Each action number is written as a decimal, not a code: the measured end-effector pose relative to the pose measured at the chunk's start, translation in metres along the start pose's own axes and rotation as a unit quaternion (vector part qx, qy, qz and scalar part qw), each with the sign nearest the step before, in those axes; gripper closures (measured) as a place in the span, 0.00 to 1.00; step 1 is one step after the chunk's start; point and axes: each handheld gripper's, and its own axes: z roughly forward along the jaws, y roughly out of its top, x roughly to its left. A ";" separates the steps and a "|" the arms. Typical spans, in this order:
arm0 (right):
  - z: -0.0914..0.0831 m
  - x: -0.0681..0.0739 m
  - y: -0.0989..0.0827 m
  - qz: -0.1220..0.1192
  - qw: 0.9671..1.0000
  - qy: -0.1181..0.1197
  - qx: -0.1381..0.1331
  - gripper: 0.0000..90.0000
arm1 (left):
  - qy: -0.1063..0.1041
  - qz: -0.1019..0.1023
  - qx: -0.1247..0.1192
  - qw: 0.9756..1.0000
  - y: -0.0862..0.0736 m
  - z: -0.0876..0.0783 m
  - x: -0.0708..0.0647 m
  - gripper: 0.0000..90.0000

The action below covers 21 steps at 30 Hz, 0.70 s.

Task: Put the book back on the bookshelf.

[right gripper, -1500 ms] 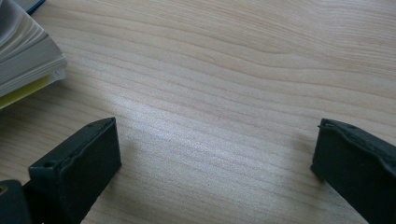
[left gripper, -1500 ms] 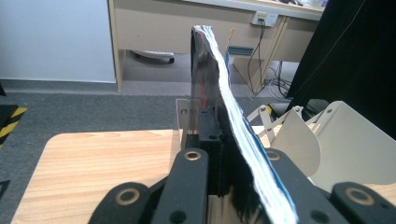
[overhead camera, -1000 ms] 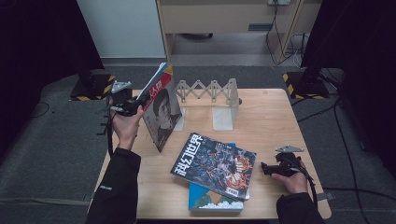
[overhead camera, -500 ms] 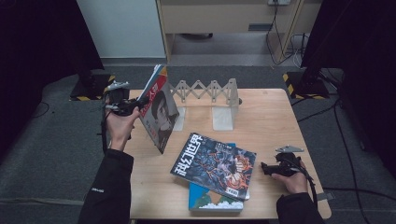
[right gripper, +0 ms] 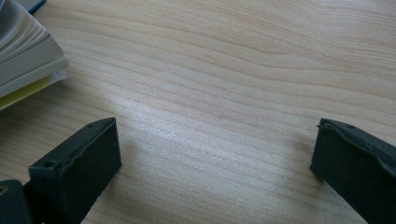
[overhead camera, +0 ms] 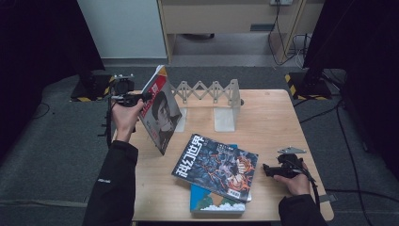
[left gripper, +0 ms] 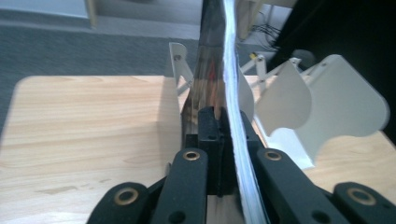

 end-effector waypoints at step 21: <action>0.000 0.000 0.000 -0.001 1.000 0.002 0.000 0.02 | 0.101 0.022 -0.053 0.993 0.009 0.027 -0.019 0.96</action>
